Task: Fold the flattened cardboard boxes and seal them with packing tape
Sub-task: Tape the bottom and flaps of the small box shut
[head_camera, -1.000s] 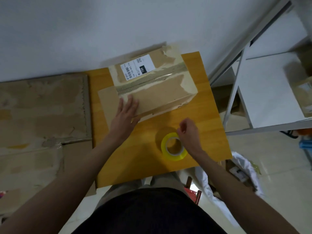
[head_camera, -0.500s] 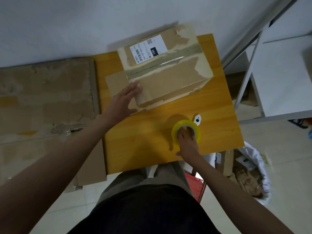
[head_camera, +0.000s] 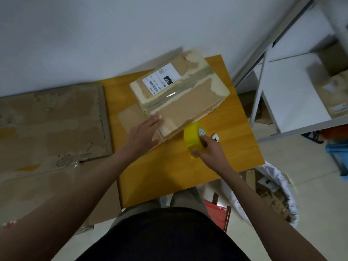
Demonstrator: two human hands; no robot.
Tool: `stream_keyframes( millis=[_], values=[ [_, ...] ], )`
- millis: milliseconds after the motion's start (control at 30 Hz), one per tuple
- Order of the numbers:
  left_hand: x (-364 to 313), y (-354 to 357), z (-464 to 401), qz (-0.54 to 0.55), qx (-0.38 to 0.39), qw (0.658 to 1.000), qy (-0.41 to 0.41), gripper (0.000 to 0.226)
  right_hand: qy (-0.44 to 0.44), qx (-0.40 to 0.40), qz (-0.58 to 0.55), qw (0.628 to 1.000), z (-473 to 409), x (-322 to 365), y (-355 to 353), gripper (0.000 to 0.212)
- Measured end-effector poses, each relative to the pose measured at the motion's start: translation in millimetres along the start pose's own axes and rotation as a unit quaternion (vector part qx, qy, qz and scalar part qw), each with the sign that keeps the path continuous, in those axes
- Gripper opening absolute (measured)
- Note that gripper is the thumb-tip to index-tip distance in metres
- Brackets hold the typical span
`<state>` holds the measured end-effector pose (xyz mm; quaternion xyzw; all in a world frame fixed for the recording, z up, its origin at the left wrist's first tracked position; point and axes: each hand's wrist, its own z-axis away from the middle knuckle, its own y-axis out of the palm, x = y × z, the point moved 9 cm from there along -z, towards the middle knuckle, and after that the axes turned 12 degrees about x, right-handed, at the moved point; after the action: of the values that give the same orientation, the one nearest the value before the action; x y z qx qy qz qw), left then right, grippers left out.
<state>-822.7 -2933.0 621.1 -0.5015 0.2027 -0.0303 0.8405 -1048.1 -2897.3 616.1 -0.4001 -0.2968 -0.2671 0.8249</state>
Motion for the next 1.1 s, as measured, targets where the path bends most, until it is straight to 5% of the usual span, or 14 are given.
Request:
stream_keyframes(
  millis=[300,400,500,767,1100],
  values=[
    [1.3,-27.9,-4.4,0.148,0.070,0.986,0.019,0.051,-0.073,-0.010,-0.048,0.996,29.2,87.8,-29.0,0.035],
    [-11.1,-78.1,12.4,0.280,-0.061,0.955,0.083,0.044,-0.108,-0.008,-0.039,0.993,32.8,117.3,-30.9,0.031],
    [-24.6,-120.6,35.7,0.292,-0.159,0.932,0.141,0.040,-0.128,0.007,-0.018,0.992,32.3,140.2,-28.5,0.026],
    [-50.0,-154.6,65.3,0.219,-0.152,0.941,0.211,0.025,-0.161,0.045,0.026,0.986,26.5,177.3,-23.8,0.026],
    [-22.2,-166.0,62.4,0.363,-0.199,0.895,0.167,0.007,-0.159,0.081,0.027,0.984,19.9,193.1,-23.3,0.024]
  ],
)
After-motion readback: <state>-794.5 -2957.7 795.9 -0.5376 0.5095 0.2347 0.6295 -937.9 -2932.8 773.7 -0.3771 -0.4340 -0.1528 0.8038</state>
